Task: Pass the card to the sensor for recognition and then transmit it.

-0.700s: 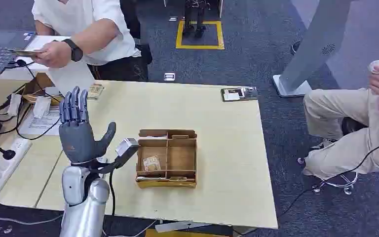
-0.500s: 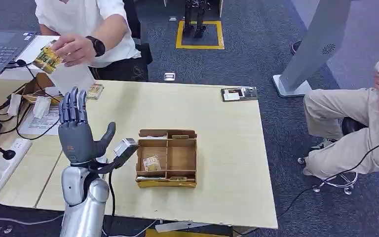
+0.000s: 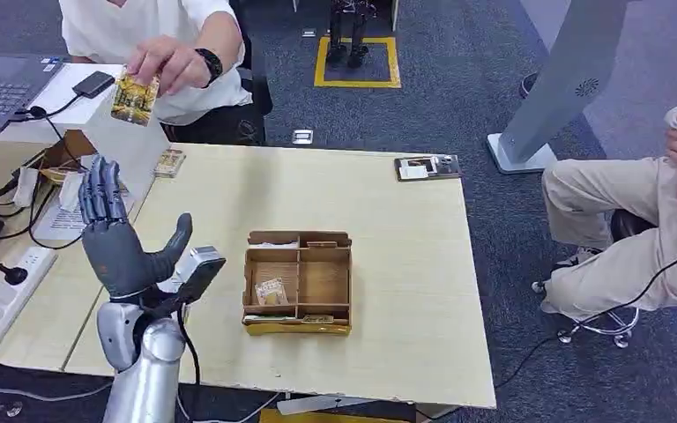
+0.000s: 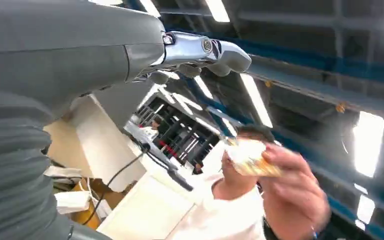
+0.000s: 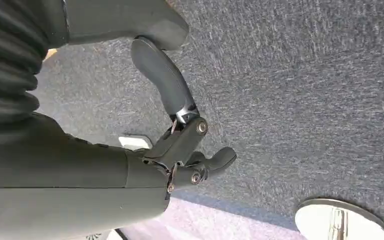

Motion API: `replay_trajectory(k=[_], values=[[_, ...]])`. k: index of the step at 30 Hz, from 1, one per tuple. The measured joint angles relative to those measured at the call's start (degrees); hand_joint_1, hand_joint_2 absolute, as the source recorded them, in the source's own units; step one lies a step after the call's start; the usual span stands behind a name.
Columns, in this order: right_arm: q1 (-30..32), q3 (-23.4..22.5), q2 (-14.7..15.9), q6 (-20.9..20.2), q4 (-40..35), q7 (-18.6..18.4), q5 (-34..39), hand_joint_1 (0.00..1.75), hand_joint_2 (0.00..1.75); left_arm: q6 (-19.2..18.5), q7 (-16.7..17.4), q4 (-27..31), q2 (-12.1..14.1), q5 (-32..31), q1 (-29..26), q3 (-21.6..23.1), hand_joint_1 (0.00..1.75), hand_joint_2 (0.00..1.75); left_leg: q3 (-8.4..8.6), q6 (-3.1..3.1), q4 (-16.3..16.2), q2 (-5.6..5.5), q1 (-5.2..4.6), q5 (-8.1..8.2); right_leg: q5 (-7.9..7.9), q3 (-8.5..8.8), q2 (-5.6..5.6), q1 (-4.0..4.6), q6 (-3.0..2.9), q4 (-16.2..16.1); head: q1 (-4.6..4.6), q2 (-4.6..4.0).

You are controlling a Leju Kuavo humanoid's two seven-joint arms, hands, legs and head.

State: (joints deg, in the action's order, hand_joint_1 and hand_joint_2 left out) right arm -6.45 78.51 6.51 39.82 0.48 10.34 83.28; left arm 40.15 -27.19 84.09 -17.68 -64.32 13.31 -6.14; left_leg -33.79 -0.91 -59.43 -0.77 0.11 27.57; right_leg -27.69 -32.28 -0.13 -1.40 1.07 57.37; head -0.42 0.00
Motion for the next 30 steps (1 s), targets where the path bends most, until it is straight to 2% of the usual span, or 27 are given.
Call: replay_trajectory(k=[3,5,7,13,18,23,24,25,30], values=[[0.1,-0.1,0.0,0.0,0.0,0.0,0.1,0.0,1.75,0.0,-0.3,0.5,0.0,0.7,-0.2,0.0,0.0,1.75,-0.01,0.0,0.0,-0.02,0.0,0.0,0.0,0.0,-0.02,0.0,0.0,0.0,0.02,0.0],[0.2,-0.6,0.0,0.0,0.0,-0.1,0.0,0.0,1.75,0.0,-1.4,3.0,0.1,1.5,-0.8,0.0,0.0,1.75,-0.02,0.0,0.0,-0.03,0.0,0.0,-0.01,0.0,-0.04,0.0,0.0,0.0,0.02,0.0],[0.2,-0.8,0.0,0.0,0.0,-0.1,-0.5,0.0,1.75,0.0,-1.0,5.0,0.2,-0.2,-1.3,0.0,0.0,1.75,-0.02,0.0,0.0,-0.04,0.0,0.0,0.0,0.01,-0.06,0.0,0.0,0.0,0.02,0.02],[0.2,-0.8,0.0,0.0,0.0,-0.2,-0.8,0.0,1.75,0.0,-0.8,5.6,0.2,-2.2,-1.3,0.0,0.0,1.75,-0.02,0.0,0.0,-0.04,0.0,0.0,-0.01,0.01,-0.06,0.0,0.0,0.0,0.02,0.02],[0.2,-0.8,0.0,0.0,0.0,-0.7,-1.1,0.0,1.75,0.0,0.5,5.9,0.2,-5.7,-1.4,-0.2,0.0,1.75,-0.02,0.0,0.0,-0.04,0.0,0.0,-0.01,0.01,-0.06,0.0,0.0,0.0,0.02,0.0],[0.0,-0.6,0.0,0.0,0.0,-1.4,-1.7,0.0,1.75,0.0,3.5,6.7,0.2,-11.8,-1.4,-0.4,0.0,1.75,-0.02,0.0,0.0,-0.04,0.0,0.0,-0.01,0.01,-0.06,0.0,0.0,0.0,0.02,0.0],[0.0,-0.6,0.0,0.0,0.0,-1.4,-1.8,0.0,1.75,0.0,4.0,6.9,0.2,-12.9,-1.4,-0.4,0.17,1.75,-0.02,0.0,0.0,-0.04,0.0,0.0,-0.01,0.01,-0.06,0.0,0.0,0.0,0.02,0.0],[-0.1,-0.6,0.0,0.0,0.0,-1.4,-1.8,0.0,1.75,0.0,4.4,7.0,0.2,-14.1,-1.4,-0.4,1.75,1.75,-0.02,0.0,0.0,-0.04,0.0,0.0,-0.01,0.01,-0.06,0.0,0.0,0.0,0.02,0.02],[-0.2,-0.5,0.0,0.0,0.0,-1.4,-1.8,0.0,1.75,0.0,6.3,7.0,0.3,-18.6,-1.5,-0.5,1.75,1.75,-0.02,0.0,0.0,-0.04,0.0,0.0,-0.01,0.01,-0.06,0.0,0.0,0.0,0.02,0.0]])
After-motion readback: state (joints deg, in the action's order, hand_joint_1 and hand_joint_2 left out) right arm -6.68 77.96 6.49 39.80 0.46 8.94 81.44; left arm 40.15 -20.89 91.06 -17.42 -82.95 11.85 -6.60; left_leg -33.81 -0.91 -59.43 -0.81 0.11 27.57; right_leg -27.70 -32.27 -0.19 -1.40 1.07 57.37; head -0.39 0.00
